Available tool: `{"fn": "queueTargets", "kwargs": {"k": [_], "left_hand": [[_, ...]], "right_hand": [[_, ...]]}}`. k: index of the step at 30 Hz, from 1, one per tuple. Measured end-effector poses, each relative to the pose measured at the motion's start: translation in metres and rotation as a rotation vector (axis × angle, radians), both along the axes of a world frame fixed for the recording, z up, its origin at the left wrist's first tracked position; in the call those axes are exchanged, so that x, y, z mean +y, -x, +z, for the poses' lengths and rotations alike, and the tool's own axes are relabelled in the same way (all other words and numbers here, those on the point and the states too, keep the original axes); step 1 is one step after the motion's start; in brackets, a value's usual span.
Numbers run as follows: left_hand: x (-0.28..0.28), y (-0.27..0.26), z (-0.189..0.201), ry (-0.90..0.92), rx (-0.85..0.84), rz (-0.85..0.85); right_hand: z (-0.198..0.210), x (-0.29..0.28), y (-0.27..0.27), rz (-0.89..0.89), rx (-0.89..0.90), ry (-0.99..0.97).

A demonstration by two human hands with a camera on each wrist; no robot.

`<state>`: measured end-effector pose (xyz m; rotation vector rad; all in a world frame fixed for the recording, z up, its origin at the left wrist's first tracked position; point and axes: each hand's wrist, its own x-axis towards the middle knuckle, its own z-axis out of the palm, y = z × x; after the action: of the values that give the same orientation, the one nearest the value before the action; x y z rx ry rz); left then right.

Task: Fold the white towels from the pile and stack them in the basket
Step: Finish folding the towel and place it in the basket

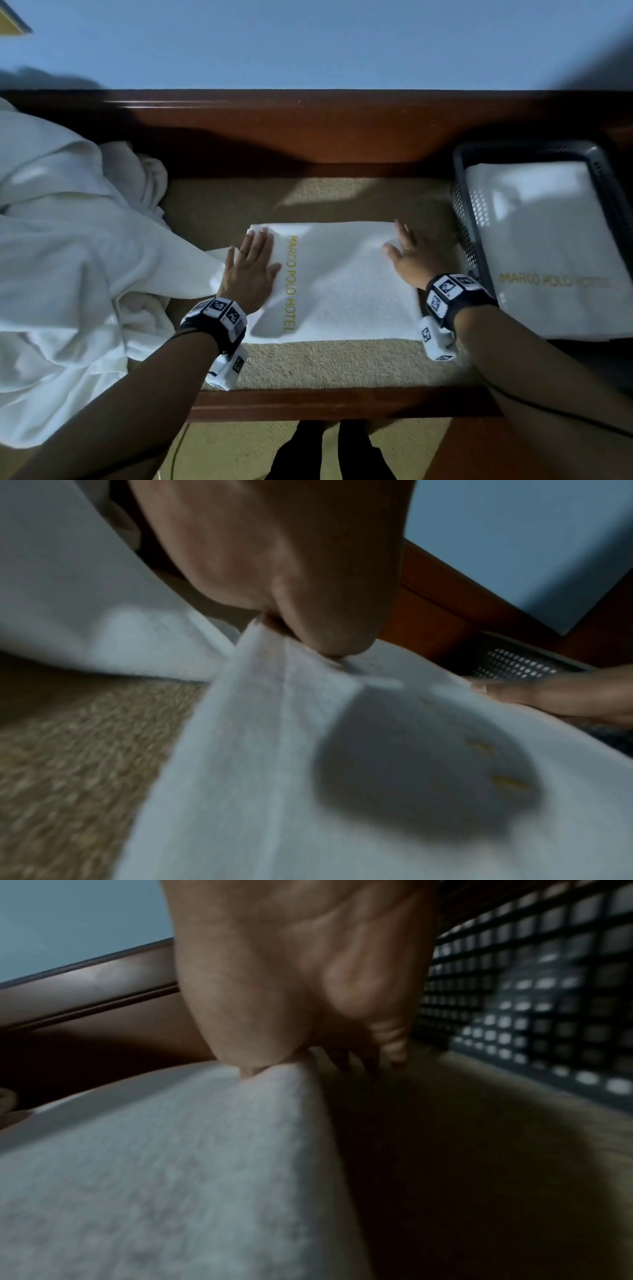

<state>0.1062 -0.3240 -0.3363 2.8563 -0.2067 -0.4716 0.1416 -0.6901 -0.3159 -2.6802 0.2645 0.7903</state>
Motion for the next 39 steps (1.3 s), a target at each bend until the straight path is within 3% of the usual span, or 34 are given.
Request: {"fn": "queueTargets", "kwargs": {"k": [2, 6, 9, 12, 15, 18, 20, 25, 29, 33, 36, 39], "left_hand": [[0.000, 0.008, 0.009, 0.077, -0.013, 0.070], [0.006, 0.050, 0.029, 0.340, -0.098, 0.488], [0.006, 0.072, 0.032, 0.462, 0.135, 0.699], [0.006, 0.072, 0.038, 0.652, 0.278, 0.774], [0.007, 0.058, 0.044, 0.587, 0.371, 0.768], [-0.001, 0.045, 0.055, 0.311, 0.264, 0.624], [-0.013, 0.033, 0.073, 0.264, 0.104, 0.453], [-0.059, -0.021, 0.143, 0.463, 0.103, 0.120], [-0.087, -0.059, 0.205, 0.740, 0.207, 0.008], [-0.107, -0.058, 0.254, 0.827, 0.303, -0.099], [-0.128, -0.050, 0.297, 0.881, 0.274, -0.228], [-0.158, -0.042, 0.343, 1.032, 0.197, -0.306]], "right_hand": [[0.009, -0.007, 0.014, -0.053, 0.000, -0.056], [0.028, 0.005, 0.060, -0.193, -0.011, -0.140], [0.027, 0.014, 0.084, -0.359, 0.033, -0.252], [0.023, 0.020, 0.090, -0.558, 0.097, -0.351], [0.024, 0.019, 0.091, -0.666, 0.121, -0.439], [0.048, 0.018, 0.089, -0.596, -0.011, -0.465], [0.085, 0.024, 0.087, -0.478, -0.101, -0.460], [0.192, 0.032, 0.077, -0.134, -0.292, -0.446], [0.267, 0.028, 0.081, 0.120, -0.386, -0.345], [0.324, 0.006, 0.099, 0.307, -0.542, -0.288], [0.364, -0.020, 0.116, 0.299, -0.650, -0.272], [0.395, -0.053, 0.131, 0.136, -0.772, -0.285]]}}
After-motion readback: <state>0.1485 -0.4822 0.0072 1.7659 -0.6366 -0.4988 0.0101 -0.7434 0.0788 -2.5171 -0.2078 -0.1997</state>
